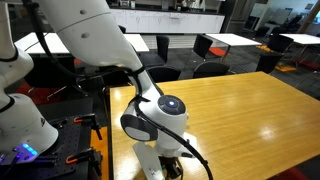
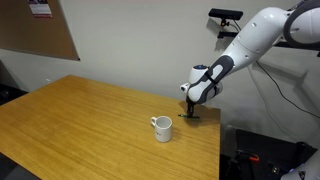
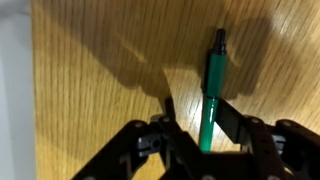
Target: Put the green pen inside the white mug
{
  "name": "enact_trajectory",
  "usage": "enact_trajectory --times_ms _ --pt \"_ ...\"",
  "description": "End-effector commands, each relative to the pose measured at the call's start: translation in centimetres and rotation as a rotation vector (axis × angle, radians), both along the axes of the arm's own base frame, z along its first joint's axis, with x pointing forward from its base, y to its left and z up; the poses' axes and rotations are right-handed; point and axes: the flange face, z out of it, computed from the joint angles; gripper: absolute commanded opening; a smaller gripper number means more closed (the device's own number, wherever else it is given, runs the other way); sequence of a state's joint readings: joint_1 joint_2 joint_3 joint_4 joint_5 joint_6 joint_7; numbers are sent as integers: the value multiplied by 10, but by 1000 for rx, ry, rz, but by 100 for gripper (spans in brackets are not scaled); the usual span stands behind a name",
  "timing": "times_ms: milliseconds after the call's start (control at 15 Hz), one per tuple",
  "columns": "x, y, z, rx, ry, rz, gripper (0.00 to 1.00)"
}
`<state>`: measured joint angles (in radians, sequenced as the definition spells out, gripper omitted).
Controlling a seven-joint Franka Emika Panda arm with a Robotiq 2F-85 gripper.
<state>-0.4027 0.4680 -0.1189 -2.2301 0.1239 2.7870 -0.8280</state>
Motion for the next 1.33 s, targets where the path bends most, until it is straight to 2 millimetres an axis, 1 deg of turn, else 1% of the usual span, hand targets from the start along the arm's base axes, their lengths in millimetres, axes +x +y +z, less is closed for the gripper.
enact_trajectory --times_ms 0,133,267,333,533,733,933,1267 --pt "4 -3 0 -18 -15 -21 15" --pt "5 -2 2 -18 -17 -20 1" --pt "6 0 6 -24 -22 -16 0" --pt "5 2 8 -27 -26 -11 3" --pt "5 10 22 -41 -38 -14 3" --pt "7 23 51 -47 -62 -49 3" --pt "8 37 87 -62 -117 -76 3" --pt "3 50 141 -112 -157 -104 3"
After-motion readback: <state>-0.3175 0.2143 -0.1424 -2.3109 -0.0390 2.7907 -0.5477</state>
